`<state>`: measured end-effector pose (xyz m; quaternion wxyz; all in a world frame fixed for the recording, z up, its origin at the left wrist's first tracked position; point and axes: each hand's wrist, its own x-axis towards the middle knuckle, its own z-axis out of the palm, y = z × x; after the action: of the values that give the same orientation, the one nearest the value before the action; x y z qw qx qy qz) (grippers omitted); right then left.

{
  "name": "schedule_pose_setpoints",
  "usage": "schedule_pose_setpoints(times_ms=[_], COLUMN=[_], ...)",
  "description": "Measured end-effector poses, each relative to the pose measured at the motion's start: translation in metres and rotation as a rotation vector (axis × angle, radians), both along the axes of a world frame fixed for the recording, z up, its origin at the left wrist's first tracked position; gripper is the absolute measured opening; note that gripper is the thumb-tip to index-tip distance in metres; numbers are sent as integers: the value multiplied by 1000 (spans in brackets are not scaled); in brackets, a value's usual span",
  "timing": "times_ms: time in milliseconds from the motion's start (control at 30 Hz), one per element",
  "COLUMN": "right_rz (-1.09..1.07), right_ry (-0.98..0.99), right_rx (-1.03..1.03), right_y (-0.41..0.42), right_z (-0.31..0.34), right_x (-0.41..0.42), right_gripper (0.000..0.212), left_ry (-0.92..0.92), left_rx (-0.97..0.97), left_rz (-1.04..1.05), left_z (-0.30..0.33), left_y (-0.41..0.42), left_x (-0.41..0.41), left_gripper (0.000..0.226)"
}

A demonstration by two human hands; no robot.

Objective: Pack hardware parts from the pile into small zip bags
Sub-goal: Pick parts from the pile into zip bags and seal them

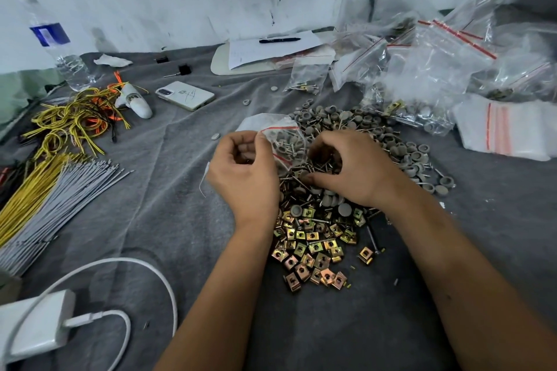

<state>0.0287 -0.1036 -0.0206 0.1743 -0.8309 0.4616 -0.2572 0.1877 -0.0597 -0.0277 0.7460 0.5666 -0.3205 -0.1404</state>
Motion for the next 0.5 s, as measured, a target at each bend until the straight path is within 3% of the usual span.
schedule_pose_setpoints(times_ms=[100,300,500], right_rz=[20,-8,-52], right_ry=[-91,-244,-650], right_rx=[17,-32,-204], right_y=[3,6,11], right_z=[2,2,9], right_x=[1,1,1], right_gripper=[23,29,18], left_ry=[36,70,-29], left_rx=[-12,-2,2], left_rz=[42,64,-56], left_z=[-1,-3,-2], left_y=[-1,-4,0], left_x=[4,10,3], left_gripper=[18,19,13])
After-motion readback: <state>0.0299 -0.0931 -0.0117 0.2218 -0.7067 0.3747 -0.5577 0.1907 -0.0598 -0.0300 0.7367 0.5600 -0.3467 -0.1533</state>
